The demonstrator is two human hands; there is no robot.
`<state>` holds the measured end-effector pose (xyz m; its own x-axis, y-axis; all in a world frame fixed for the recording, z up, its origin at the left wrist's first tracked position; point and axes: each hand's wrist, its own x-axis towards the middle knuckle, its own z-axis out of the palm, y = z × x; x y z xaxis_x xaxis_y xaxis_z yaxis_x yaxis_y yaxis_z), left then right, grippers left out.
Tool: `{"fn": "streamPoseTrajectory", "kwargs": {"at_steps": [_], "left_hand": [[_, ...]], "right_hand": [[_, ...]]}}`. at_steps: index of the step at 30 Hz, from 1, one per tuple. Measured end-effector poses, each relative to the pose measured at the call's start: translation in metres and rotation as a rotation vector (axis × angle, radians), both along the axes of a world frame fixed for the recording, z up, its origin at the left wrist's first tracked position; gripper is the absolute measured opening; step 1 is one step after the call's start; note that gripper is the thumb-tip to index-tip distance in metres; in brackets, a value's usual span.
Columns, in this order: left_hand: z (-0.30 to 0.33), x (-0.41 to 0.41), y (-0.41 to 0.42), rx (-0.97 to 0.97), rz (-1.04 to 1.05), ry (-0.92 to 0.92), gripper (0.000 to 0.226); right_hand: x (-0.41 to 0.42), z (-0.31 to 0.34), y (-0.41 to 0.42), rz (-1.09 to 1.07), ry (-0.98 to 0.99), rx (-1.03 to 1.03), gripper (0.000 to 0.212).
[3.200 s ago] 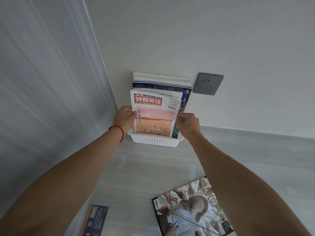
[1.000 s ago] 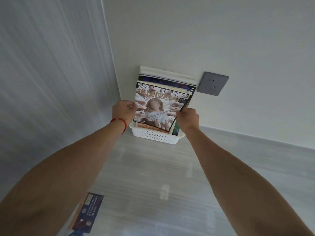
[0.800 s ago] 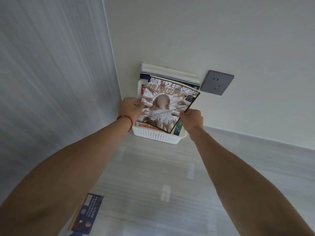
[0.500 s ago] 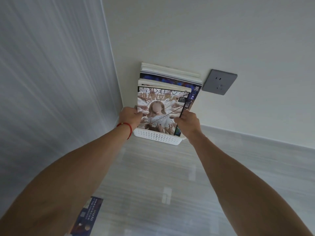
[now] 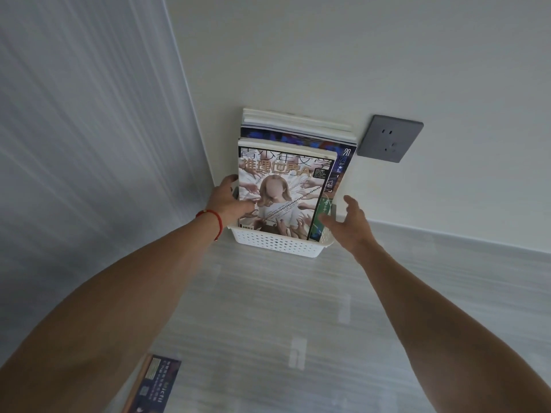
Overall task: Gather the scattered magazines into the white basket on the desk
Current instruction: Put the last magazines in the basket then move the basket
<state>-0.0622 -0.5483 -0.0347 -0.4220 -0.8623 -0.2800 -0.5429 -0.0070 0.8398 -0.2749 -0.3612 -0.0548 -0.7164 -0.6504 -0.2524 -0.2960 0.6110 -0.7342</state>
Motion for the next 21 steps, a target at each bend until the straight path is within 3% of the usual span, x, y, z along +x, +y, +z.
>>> {"fn": "streamPoseTrajectory", "kwargs": {"at_steps": [2,7,11,16,21], "left_hand": [[-0.003,-0.006,-0.009,0.041,-0.051,0.028,0.073],[-0.011,-0.016,-0.023,0.145,-0.091,0.06,0.065],[-0.017,-0.013,-0.028,0.192,-0.124,0.098,0.066],[-0.02,-0.008,-0.014,0.17,-0.057,0.166,0.048],[-0.025,0.002,0.02,0.158,0.015,0.222,0.054]], "right_hand": [[-0.001,-0.004,-0.01,0.044,-0.157,-0.021,0.095],[-0.002,-0.017,-0.037,-0.043,-0.372,-0.19,0.08],[-0.002,-0.027,-0.049,-0.063,-0.386,-0.202,0.081],[0.004,-0.027,-0.047,-0.087,-0.342,-0.196,0.081],[0.02,-0.023,-0.023,-0.057,-0.285,-0.213,0.073]]}}
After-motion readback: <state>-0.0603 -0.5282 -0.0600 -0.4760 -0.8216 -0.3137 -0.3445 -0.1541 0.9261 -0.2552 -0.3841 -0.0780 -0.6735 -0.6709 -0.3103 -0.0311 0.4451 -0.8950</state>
